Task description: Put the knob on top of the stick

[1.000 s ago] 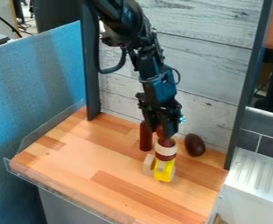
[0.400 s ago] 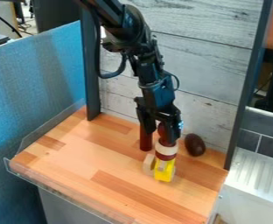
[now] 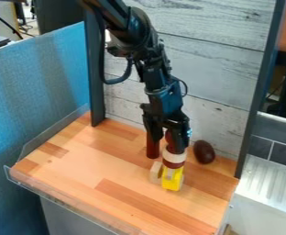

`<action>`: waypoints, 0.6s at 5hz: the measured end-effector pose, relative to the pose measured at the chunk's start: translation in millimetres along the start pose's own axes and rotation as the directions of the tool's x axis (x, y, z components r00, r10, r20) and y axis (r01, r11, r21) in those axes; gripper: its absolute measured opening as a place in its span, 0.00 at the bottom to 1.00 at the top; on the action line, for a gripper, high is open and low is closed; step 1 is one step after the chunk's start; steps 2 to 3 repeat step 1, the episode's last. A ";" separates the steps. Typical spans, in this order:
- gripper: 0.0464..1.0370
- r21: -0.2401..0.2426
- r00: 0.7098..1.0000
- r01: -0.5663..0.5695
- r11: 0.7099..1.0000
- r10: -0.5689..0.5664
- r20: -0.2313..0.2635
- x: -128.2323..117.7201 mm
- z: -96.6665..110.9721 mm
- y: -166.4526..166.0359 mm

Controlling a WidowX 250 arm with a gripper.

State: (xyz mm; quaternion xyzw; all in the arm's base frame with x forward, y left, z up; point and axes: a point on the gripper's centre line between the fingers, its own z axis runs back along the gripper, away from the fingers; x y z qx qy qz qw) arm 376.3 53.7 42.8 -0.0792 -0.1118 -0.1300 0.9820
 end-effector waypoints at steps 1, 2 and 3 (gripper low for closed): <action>0.96 -0.010 1.000 -0.002 1.000 0.002 0.006 -0.5 -1.7 -1.9; 0.96 -0.010 1.000 -0.002 1.000 0.002 0.006 -0.5 -1.7 -1.9; 0.96 -0.010 1.000 -0.002 1.000 0.002 0.006 -0.5 -1.7 -1.9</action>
